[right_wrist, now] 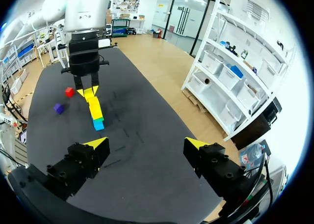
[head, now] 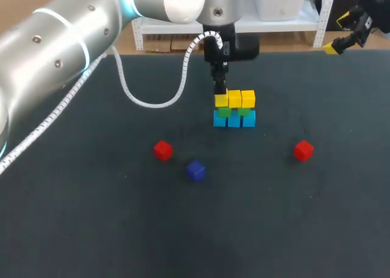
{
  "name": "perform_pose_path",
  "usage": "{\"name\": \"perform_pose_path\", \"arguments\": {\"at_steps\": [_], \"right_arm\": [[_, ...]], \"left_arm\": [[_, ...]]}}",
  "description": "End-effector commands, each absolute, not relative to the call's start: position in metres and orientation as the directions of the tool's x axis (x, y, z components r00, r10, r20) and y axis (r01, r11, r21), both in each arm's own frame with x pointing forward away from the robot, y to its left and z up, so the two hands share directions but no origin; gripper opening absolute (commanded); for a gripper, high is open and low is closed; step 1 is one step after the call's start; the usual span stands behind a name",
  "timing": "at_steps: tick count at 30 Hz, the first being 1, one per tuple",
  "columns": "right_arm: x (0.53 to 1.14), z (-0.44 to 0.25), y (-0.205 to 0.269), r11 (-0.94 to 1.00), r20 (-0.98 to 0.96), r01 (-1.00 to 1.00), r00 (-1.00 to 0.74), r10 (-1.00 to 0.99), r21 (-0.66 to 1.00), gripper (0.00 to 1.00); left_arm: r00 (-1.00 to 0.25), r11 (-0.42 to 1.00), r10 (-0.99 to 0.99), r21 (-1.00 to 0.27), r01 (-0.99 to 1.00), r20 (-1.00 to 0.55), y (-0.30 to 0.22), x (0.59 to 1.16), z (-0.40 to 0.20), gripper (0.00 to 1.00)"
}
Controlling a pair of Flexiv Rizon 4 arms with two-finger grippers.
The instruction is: Place the blue cubes, place green cubes on the blue cubes, place the yellow cubes on the green cubes, then place the red cubes on the yellow cubes, and place purple cube on the red cubes.
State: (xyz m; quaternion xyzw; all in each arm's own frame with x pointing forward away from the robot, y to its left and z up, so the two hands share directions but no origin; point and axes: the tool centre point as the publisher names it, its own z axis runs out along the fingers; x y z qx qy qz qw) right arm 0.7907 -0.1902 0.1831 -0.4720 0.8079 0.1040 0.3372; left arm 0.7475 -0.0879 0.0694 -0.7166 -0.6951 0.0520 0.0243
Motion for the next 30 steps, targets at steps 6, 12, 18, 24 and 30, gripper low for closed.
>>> {"name": "perform_pose_path", "arguments": {"at_steps": [6, 12, 18, 24, 30], "right_arm": [[0.7908, 0.183, -0.1911, 0.53, -0.646, -0.835, -0.324, -0.691, -0.149, 1.0], [0.7908, 0.183, -0.1911, 0.53, -0.646, -0.835, -0.324, -0.691, -0.149, 1.0], [0.7908, 0.183, -0.1911, 0.53, -0.646, -0.835, -0.324, -0.691, -0.149, 1.0], [0.7908, 0.183, -0.1911, 0.53, -0.646, -0.835, -0.324, -0.691, -0.149, 1.0], [0.7908, 0.183, -0.1911, 0.53, -0.646, -0.835, -0.324, -0.691, -0.149, 1.0]], "left_arm": [[0.027, -0.029, 0.999, -0.154, 0.988, -0.018, -0.0935, 0.7597, 0.0675, 0.0], [0.027, -0.029, 1.0, -0.15, 0.988, -0.016, -0.0935, 0.7609, 0.0674, 0.0], [0.029, -0.03, 1.0, -0.148, 0.988, -0.012, -0.0941, 0.7609, 0.0654, 0.0], [0.027, -0.028, 1.0, -0.152, 0.988, -0.008, -0.0933, 0.7603, 0.063, 0.02], [0.03, -0.03, 1.0, -0.155, 0.987, -0.006, -0.0943, 0.7584, 0.0609, 0.2]]}}
